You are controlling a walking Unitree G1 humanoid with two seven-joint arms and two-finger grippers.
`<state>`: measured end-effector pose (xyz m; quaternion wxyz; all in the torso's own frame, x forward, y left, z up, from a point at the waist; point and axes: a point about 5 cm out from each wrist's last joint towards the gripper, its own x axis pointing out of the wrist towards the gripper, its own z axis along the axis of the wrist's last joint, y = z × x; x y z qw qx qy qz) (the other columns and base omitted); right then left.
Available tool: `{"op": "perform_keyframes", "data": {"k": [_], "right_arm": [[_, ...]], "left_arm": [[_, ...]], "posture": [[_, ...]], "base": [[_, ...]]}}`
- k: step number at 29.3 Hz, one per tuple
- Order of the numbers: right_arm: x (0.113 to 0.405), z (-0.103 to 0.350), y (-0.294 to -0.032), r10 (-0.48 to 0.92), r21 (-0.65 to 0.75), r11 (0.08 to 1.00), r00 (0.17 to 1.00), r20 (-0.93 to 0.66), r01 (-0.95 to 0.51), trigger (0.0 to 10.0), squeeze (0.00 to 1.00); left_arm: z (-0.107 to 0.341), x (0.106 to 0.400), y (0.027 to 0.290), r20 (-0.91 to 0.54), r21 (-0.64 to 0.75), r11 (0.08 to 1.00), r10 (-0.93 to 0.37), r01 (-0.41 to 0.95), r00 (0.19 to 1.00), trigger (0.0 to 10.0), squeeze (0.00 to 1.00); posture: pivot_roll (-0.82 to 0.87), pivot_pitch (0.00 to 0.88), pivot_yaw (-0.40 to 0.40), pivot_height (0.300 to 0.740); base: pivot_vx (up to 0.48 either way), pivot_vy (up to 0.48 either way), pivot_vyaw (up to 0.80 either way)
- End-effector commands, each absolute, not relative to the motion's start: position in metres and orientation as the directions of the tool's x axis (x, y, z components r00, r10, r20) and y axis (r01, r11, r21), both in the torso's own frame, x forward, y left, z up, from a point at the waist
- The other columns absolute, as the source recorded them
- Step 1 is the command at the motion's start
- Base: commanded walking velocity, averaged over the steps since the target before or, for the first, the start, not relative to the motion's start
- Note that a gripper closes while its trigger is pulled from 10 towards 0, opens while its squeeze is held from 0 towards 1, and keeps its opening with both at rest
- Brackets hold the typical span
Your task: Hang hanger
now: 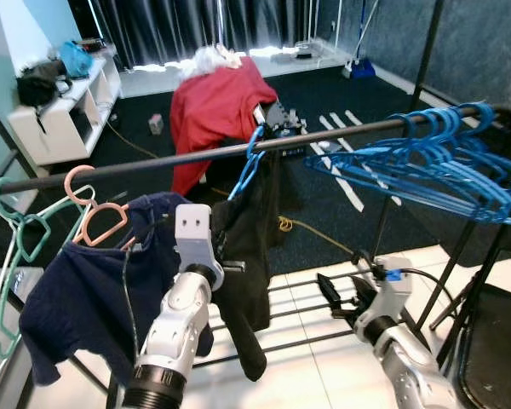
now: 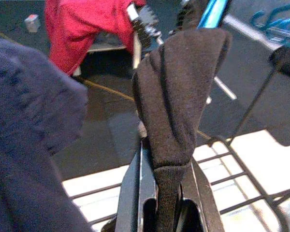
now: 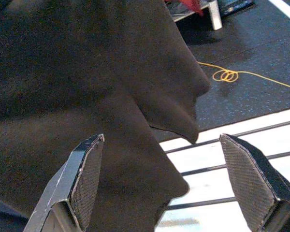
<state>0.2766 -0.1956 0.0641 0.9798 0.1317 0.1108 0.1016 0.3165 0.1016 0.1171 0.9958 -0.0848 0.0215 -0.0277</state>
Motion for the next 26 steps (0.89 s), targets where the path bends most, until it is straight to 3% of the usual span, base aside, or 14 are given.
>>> {"op": "perform_keyframes", "data": {"k": [1,8,17,18,19,21,22,23,24,25,26], "right_arm": [[0.273,0.061,-0.199,0.218,0.28,0.947,0.954,-0.208,-0.155,10.0,0.0],[0.273,0.061,-0.2,0.22,0.279,0.948,0.951,-0.216,-0.156,10.0,0.0],[0.274,0.06,-0.201,0.226,0.278,0.947,0.948,-0.223,-0.16,10.0,0.0],[0.275,0.06,-0.201,0.225,0.279,0.947,0.948,-0.223,-0.159,10.0,0.0],[0.275,0.06,-0.201,0.225,0.279,0.947,0.948,-0.223,-0.159,10.0,0.0],[0.275,0.06,-0.201,0.225,0.282,0.946,0.948,-0.224,-0.158,10.0,0.0],[0.275,0.06,-0.201,0.225,0.282,0.946,0.948,-0.224,-0.158,10.0,0.0],[0.275,0.061,-0.201,0.225,0.284,0.946,0.948,-0.224,-0.157,10.0,0.0],[0.275,0.061,-0.201,0.225,0.284,0.946,0.948,-0.224,-0.157,10.0,0.0],[0.276,0.061,-0.201,0.225,0.285,0.945,0.948,-0.225,-0.157,10.0,0.0],[0.276,0.061,-0.201,0.225,0.285,0.945,0.948,-0.225,-0.157,10.0,0.0]], "left_arm": [[0.111,0.312,0.127,-0.049,-0.143,0.988,0.056,-0.063,0.997,10.0,0.0],[0.088,0.291,0.159,-0.115,-0.09,0.985,0.138,-0.148,0.984,10.0,0.0],[0.085,0.284,0.149,-0.119,-0.112,0.989,0.078,-0.091,0.99,10.0,0.0],[0.083,0.28,0.141,-0.121,-0.123,0.992,0.015,-0.03,0.992,10.0,1.0],[0.083,0.28,0.141,-0.121,-0.123,0.992,0.015,-0.03,0.992,10.0,1.0],[0.084,0.272,0.121,-0.108,-0.161,0.975,-0.172,0.154,0.979,10.0,1.0],[0.084,0.272,0.121,-0.108,-0.161,0.975,-0.172,0.154,0.979,10.0,1.0],[0.089,0.268,0.115,-0.082,-0.205,0.947,-0.269,0.248,0.96,10.0,1.0],[0.089,0.268,0.115,-0.082,-0.205,0.947,-0.269,0.248,0.96,10.0,1.0],[0.102,0.265,0.115,-0.029,-0.229,0.902,-0.381,0.365,0.924,10.0,1.0],[0.102,0.265,0.115,-0.029,-0.229,0.902,-0.381,0.365,0.924,10.0,1.0]], "posture": [[-0.17,0.0,0.1,0.731],[-0.16,0.0,0.086,0.731],[-0.16,0.0,0.081,0.731],[-0.15,0.0,0.082,0.731],[-0.15,0.0,0.082,0.731],[-0.15,0.0,0.083,0.731],[-0.15,0.0,0.083,0.731],[-0.15,0.0,0.082,0.731],[-0.15,0.0,0.082,0.731],[-0.15,0.0,0.08,0.731],[-0.15,0.0,0.08,0.731]], "base": [[0.0,0.0,0.0],[0.0,0.0,0.0],[0.0,0.0,0.0],[0.0,0.0,0.0],[0.0,0.0,0.0],[0.0,0.0,0.0],[0.0,0.0,0.0],[0.0,0.0,0.0],[0.0,0.0,0.0],[0.0,0.0,0.0],[0.0,0.0,0.0]]}}
